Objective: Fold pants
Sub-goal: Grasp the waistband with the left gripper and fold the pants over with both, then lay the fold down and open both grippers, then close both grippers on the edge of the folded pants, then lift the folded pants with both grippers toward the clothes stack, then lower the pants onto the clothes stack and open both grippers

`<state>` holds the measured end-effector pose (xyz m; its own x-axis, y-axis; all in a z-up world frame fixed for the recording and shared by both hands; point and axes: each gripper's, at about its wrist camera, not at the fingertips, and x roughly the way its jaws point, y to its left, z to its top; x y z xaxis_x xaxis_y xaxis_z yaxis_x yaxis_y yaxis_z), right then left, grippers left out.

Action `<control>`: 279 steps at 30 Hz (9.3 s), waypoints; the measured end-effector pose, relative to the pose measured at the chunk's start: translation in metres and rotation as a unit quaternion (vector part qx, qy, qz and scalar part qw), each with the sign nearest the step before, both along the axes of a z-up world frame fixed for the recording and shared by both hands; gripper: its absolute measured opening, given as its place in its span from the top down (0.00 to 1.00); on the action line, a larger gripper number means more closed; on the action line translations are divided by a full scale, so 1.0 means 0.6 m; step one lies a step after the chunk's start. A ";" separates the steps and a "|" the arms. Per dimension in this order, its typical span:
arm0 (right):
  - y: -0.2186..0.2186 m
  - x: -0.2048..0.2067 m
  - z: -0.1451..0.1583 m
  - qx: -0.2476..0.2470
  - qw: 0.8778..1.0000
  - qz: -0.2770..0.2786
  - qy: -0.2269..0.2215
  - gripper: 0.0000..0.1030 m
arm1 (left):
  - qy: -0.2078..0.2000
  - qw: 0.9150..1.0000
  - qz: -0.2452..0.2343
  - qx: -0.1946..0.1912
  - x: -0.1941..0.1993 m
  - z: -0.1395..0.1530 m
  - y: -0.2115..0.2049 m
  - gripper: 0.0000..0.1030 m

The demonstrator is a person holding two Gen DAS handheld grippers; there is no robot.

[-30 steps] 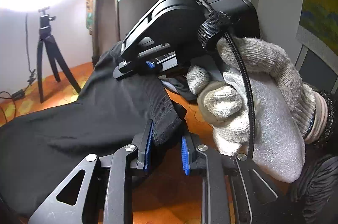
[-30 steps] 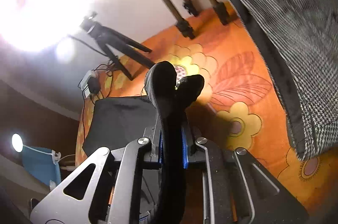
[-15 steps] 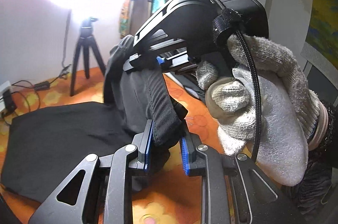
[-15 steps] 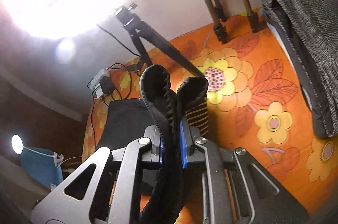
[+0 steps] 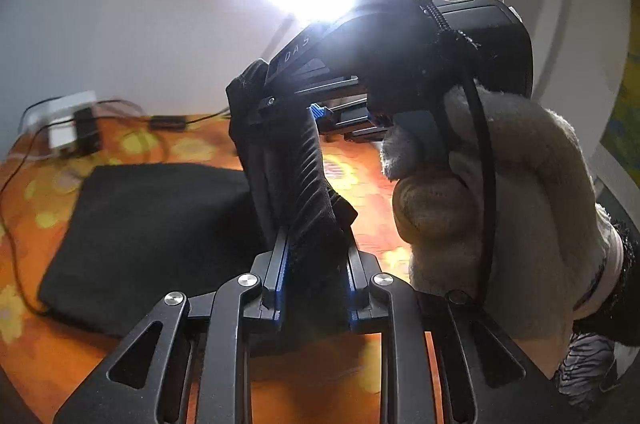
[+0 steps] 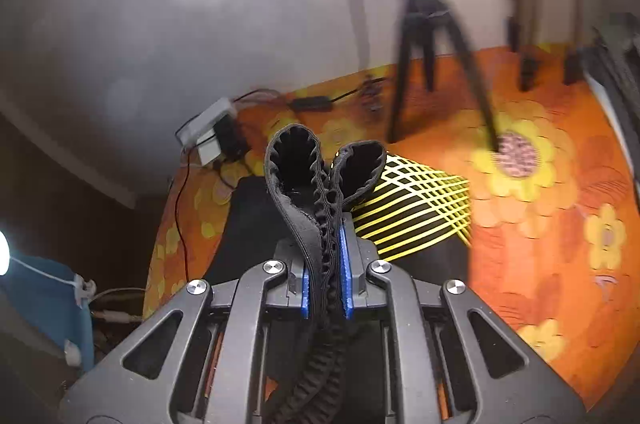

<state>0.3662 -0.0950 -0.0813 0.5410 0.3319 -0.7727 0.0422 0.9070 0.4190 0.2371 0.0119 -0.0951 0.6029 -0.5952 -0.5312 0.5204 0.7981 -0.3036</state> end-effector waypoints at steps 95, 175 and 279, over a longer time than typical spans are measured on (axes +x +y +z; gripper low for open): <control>-0.099 0.034 -0.170 0.064 0.993 0.089 0.052 0.52 | 0.227 0.930 0.283 -0.055 0.061 -0.054 0.301 0.36; -0.030 0.073 -0.077 0.074 0.994 0.079 -0.029 0.95 | 0.162 0.941 0.287 -0.080 0.065 -0.050 0.203 0.87; -0.827 -0.305 0.044 -0.135 0.978 -0.112 -0.110 0.65 | 0.065 0.995 0.049 0.051 0.004 0.091 -0.454 0.39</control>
<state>0.1833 -0.5909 -0.0552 0.7397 -0.0151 -0.6727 0.1890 0.9642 0.1862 0.2394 -0.2608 -0.0408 0.5779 -0.4761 -0.6629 0.4007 0.8731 -0.2777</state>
